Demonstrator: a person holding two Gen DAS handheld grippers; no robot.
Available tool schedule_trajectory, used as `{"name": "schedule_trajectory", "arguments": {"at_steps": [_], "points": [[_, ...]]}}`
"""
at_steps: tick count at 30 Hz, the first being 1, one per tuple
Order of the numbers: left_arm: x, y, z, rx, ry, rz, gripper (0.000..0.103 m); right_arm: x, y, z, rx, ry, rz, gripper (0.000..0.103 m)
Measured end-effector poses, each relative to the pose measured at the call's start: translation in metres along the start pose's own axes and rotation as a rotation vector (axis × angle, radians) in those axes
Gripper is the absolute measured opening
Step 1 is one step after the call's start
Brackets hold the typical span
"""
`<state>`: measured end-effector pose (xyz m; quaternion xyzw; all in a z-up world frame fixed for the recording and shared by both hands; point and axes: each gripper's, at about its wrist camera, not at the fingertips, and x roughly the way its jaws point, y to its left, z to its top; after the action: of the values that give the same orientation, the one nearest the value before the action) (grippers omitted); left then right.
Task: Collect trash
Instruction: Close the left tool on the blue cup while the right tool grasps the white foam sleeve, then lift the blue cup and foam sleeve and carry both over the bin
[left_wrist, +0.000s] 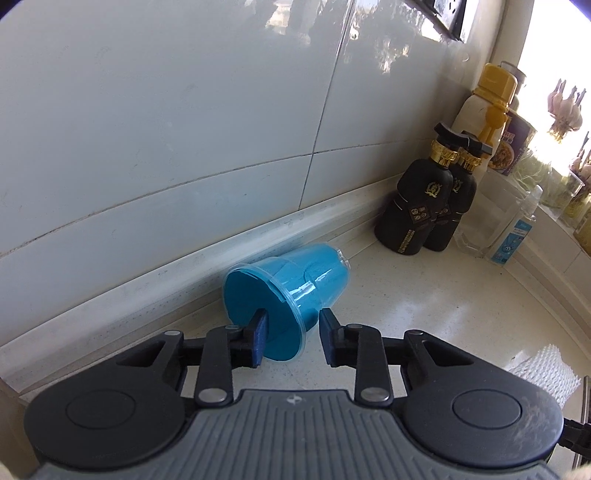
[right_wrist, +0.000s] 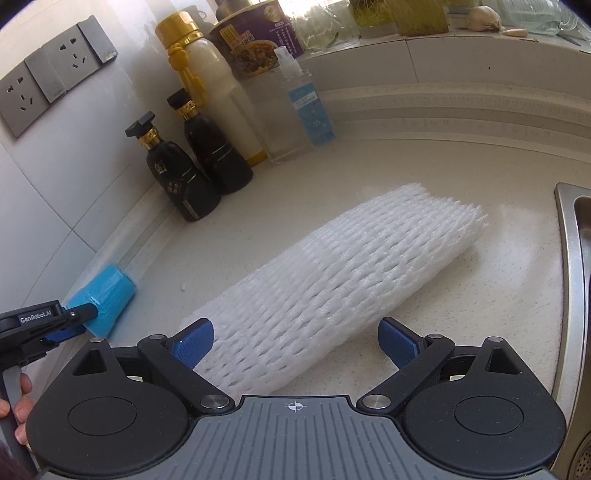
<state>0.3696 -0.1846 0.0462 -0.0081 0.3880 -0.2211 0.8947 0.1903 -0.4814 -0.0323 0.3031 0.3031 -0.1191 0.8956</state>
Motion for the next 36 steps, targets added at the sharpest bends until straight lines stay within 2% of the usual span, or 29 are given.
{"name": "schedule_trajectory", "arguments": {"at_steps": [6, 8, 11, 16, 19, 24, 36], "points": [[0.001, -0.003, 0.001, -0.001, 0.01, -0.007, 0.015, 0.001, 0.0, -0.001, -0.004, -0.012, -0.018, 0.095], [0.0, -0.003, 0.001, -0.001, 0.009, -0.01, 0.012, 0.002, 0.001, -0.001, -0.009, -0.013, -0.034, 0.091], [-0.002, -0.004, 0.001, 0.003, 0.004, -0.006, 0.011, 0.003, 0.003, -0.001, -0.022, -0.011, -0.052, 0.077], [-0.008, -0.002, 0.003, -0.009, -0.001, -0.008, 0.007, 0.0, 0.005, -0.001, -0.025, 0.003, -0.02, 0.031], [-0.015, -0.002, 0.004, -0.008, -0.009, -0.016, 0.006, -0.004, 0.01, -0.001, -0.046, -0.021, -0.009, 0.017], [-0.027, -0.001, 0.004, -0.01, -0.021, -0.028, 0.003, -0.014, 0.021, -0.001, -0.092, -0.068, 0.012, 0.009], [-0.063, 0.009, -0.002, -0.04, -0.044, -0.055, 0.002, -0.04, 0.042, -0.005, -0.128, -0.11, 0.056, 0.009]]}}
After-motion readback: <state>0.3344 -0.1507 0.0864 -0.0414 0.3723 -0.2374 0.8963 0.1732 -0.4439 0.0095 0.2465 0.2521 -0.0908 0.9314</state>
